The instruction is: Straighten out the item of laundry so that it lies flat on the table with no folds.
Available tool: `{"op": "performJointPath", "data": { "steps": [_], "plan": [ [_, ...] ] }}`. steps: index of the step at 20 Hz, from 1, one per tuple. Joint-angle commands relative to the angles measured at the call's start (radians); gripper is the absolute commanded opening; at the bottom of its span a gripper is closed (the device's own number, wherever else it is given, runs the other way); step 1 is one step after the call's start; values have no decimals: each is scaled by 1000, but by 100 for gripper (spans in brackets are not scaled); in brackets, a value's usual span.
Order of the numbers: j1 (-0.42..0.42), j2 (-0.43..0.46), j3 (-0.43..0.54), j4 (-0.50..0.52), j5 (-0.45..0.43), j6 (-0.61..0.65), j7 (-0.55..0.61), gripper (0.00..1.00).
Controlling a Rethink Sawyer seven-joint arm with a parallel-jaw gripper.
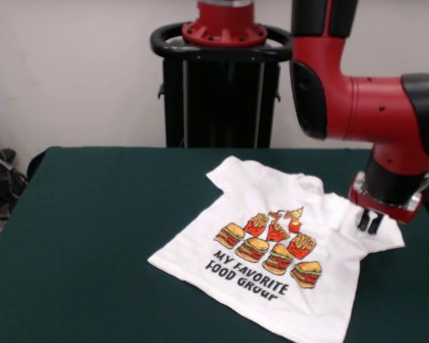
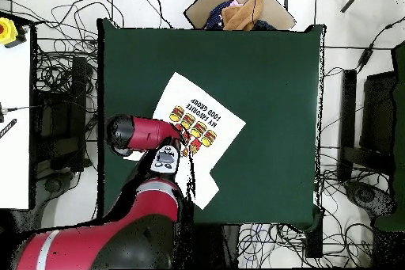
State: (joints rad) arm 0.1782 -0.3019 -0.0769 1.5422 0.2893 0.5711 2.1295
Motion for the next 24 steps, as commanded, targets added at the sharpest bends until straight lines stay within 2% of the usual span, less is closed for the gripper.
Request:
{"op": "performJointPath", "data": {
  "steps": [1,11,18,24],
  "plan": [
    [-21,114,183,106,55,-108,140,0],
    [39,78,232,216,146,-143,241,0],
    [25,62,299,295,220,-175,225,0],
    [33,70,303,297,236,-193,202,0]
  ]
}}
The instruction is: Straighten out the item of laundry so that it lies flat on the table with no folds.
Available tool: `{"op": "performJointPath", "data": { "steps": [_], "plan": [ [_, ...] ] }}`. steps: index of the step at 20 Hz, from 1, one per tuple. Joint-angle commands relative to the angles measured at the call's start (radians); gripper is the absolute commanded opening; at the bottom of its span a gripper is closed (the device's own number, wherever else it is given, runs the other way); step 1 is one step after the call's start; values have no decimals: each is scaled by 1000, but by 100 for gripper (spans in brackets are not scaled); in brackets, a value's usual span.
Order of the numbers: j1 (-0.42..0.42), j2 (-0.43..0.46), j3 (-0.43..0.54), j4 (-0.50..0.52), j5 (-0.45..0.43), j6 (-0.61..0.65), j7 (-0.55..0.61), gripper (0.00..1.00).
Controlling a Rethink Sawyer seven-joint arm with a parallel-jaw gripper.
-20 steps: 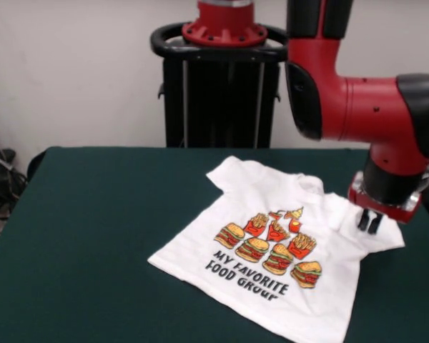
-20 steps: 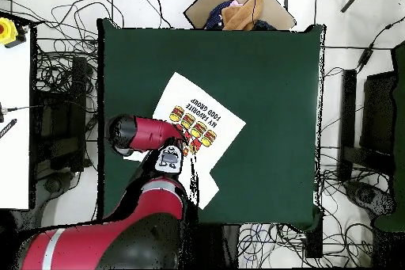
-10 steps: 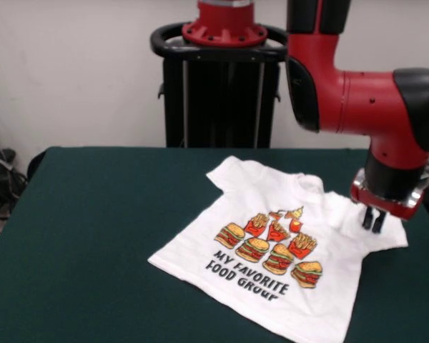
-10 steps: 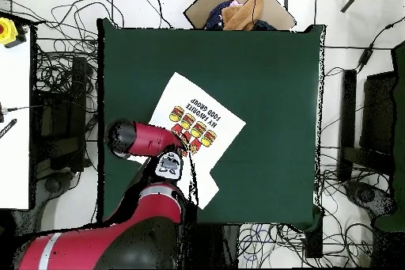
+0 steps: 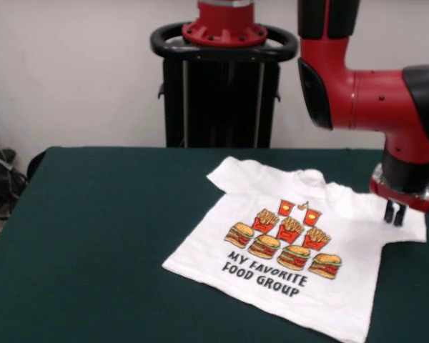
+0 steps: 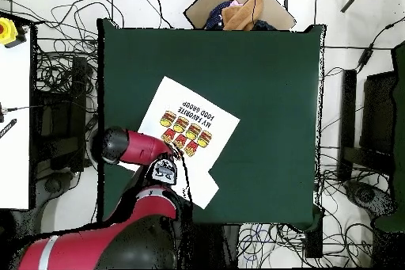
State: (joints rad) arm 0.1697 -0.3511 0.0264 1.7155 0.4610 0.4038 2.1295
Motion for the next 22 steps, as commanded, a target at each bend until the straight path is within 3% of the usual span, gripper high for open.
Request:
{"op": "performJointPath", "data": {
  "steps": [1,15,22],
  "plan": [
    [37,121,201,125,64,-31,196,0],
    [35,58,144,166,34,-7,188,0],
    [13,19,163,208,45,-11,184,0]
  ]
}}
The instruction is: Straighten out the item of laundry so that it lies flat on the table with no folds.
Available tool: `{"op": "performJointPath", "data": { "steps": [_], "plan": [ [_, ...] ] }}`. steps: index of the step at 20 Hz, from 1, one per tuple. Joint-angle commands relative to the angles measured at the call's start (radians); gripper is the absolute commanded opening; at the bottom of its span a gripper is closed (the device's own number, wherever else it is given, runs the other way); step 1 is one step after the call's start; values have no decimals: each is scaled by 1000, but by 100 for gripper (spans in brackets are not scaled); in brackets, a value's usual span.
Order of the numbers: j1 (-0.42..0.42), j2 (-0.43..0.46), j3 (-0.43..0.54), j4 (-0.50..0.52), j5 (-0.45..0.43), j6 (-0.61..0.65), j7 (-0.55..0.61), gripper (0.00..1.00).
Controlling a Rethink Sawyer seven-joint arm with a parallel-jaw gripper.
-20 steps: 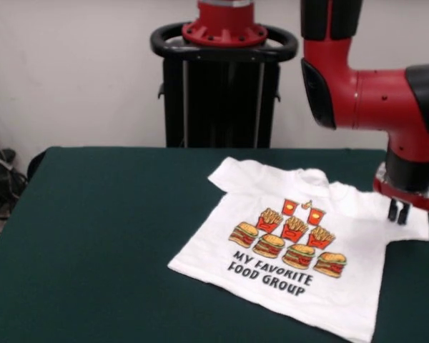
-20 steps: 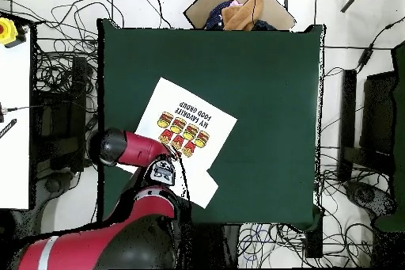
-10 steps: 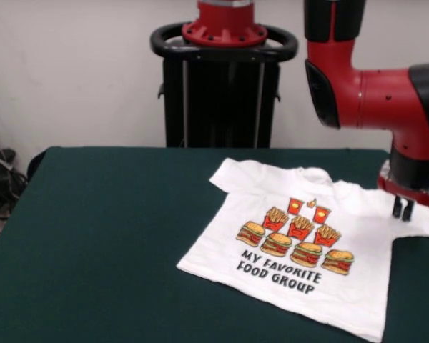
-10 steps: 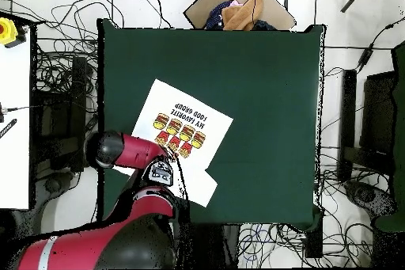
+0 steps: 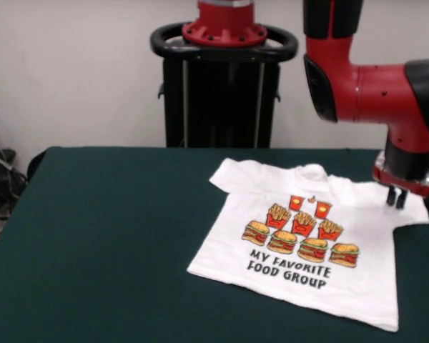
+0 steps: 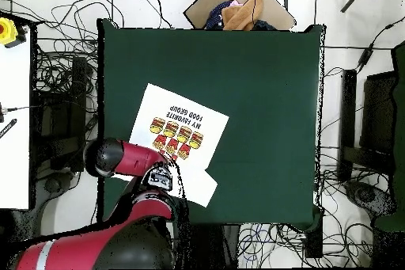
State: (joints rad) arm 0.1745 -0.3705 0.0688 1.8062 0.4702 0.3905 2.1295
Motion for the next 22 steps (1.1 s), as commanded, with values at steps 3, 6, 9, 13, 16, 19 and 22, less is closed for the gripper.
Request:
{"op": "performJointPath", "data": {
  "steps": [3,6,9,13,16,19,22],
  "plan": [
    [12,38,126,109,46,5,192,0],
    [7,60,144,90,56,-15,192,0],
    [11,117,167,35,70,-60,194,0],
    [29,197,181,-56,99,-108,205,0],
    [87,215,132,-125,129,-62,250,0],
    [101,215,119,-149,141,-40,261,0],
    [112,211,110,-158,151,-25,265,0]
  ]
}}
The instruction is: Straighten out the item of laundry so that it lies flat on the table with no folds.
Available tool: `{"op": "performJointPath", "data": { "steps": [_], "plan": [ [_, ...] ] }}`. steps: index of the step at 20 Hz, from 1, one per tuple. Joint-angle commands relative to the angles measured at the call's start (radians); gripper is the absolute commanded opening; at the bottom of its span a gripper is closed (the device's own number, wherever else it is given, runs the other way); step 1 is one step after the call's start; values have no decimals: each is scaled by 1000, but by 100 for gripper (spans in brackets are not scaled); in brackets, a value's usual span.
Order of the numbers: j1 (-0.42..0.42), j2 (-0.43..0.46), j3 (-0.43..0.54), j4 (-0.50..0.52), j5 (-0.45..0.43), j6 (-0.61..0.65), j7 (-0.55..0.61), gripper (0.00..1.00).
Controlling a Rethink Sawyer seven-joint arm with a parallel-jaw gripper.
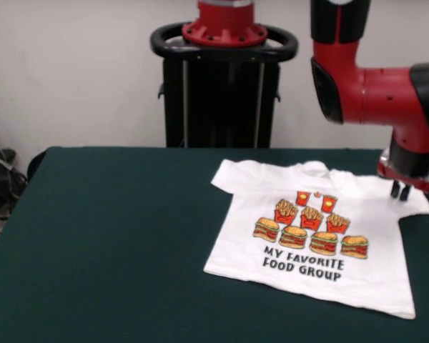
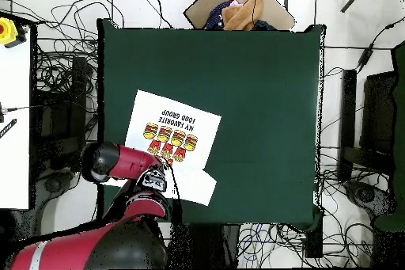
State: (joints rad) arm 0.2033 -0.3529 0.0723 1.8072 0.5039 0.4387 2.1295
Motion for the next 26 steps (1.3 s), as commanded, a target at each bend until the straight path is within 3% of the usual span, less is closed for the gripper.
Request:
{"op": "performJointPath", "data": {
  "steps": [1,10,14,19,26],
  "plan": [
    [84,193,107,-159,120,-74,263,0],
    [83,161,91,-127,121,-57,248,0],
    [92,83,55,-71,92,-40,250,0],
    [109,-70,11,-7,73,94,281,0],
    [163,-149,-98,-89,20,297,348,0]
  ]
}}
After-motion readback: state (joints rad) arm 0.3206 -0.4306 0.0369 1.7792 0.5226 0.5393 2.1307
